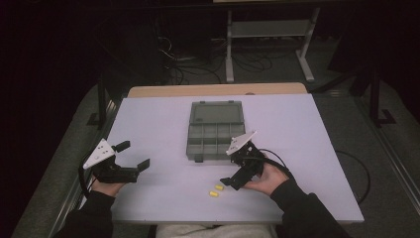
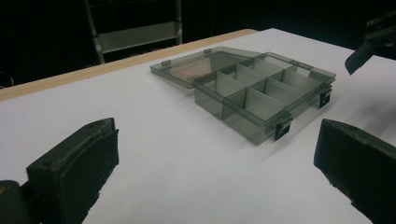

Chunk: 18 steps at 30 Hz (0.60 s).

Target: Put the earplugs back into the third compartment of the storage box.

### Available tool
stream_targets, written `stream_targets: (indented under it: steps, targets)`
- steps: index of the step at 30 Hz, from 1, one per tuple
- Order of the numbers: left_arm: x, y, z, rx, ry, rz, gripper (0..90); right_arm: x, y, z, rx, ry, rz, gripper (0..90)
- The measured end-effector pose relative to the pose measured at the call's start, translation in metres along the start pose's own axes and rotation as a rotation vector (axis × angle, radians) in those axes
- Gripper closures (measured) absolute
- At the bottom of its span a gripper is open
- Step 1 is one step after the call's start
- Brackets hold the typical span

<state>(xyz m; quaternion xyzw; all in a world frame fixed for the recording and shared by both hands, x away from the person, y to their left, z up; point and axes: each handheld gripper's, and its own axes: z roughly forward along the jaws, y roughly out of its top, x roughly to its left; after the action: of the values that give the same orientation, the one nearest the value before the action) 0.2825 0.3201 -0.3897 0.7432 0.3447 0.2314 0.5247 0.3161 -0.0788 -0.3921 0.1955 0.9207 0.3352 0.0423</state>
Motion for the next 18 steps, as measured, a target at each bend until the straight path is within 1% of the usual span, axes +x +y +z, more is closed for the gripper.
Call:
stream_targets:
  steps: [1,2,3,5,13,15,17,18]
  targets:
    - [0.000,0.000,0.000,0.000,0.000,0.000,0.0,0.000,0.000,0.000,0.000,0.000,0.000,0.0]
    - [0.000,0.000,0.000,0.000,0.000,0.001,0.0,0.002,0.001,0.005,0.018,0.004,-0.007,0.0]
    - [0.000,0.000,0.000,0.000,0.000,0.001,0.0,0.002,0.001,0.005,0.018,0.004,-0.007,0.0]
    - [0.000,0.000,0.000,-0.001,-0.002,0.000,0.0,0.004,0.001,0.011,0.040,0.014,-0.012,0.0]
    - [0.000,0.000,0.000,0.003,-0.004,0.001,0.0,0.009,0.001,0.025,0.095,0.040,-0.030,0.4]
    - [0.000,0.000,0.000,0.003,-0.005,0.002,0.0,0.010,0.001,0.028,0.107,0.056,-0.041,4.7]
    - [0.000,0.000,0.000,0.003,-0.004,0.001,0.0,0.010,0.001,0.030,0.112,0.063,-0.043,6.1]
    - [0.000,0.000,0.000,0.003,-0.005,0.001,0.0,0.011,0.001,0.032,0.122,0.068,-0.044,10.0]
